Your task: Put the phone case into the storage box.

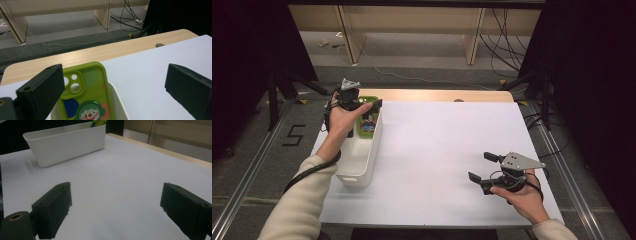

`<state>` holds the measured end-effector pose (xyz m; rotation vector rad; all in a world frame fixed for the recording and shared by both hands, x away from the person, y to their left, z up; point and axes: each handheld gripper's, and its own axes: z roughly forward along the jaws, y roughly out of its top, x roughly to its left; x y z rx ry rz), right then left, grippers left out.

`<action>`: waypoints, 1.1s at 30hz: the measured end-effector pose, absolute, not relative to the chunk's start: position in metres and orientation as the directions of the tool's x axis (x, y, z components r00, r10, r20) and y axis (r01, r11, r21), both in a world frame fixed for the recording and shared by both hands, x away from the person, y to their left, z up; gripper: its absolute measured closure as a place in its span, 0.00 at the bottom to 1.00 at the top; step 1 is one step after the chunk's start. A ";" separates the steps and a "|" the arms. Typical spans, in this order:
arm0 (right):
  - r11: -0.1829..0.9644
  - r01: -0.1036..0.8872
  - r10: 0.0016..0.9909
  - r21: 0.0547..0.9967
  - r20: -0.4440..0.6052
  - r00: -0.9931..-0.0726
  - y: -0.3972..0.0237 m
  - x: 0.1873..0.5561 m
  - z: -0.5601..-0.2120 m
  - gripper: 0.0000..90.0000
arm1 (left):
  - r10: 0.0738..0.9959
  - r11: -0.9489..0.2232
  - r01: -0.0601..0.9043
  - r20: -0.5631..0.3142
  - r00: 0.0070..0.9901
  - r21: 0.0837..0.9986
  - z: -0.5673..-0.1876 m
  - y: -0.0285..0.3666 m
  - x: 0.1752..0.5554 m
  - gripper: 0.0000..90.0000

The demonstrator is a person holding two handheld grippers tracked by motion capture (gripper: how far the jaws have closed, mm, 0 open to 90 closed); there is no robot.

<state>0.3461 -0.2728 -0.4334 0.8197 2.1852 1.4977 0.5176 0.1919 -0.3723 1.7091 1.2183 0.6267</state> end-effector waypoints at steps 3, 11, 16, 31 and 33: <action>0.265 0.258 0.646 0.929 0.028 -0.763 -0.273 0.346 -0.433 0.12 | 0.911 -0.101 0.448 -0.099 0.401 0.888 -0.372 0.191 0.511 0.02; 0.264 0.256 0.647 0.930 0.026 -0.762 -0.274 0.346 -0.433 0.13 | 0.879 -0.099 0.430 -0.123 0.460 0.897 -0.373 0.190 0.484 0.03; 0.261 0.256 0.647 0.931 0.028 -0.762 -0.274 0.346 -0.433 0.12 | 0.849 -0.094 0.406 -0.140 0.510 0.909 -0.375 0.189 0.463 0.04; 0.260 0.253 0.648 0.932 0.026 -0.761 -0.274 0.346 -0.432 0.13 | 0.784 -0.131 0.373 -0.134 0.606 0.919 -0.388 0.179 0.404 0.05; 0.260 0.250 0.647 0.933 0.024 -0.763 -0.274 0.345 -0.432 0.12 | 0.779 -0.129 0.364 -0.133 0.612 0.922 -0.388 0.178 0.399 0.05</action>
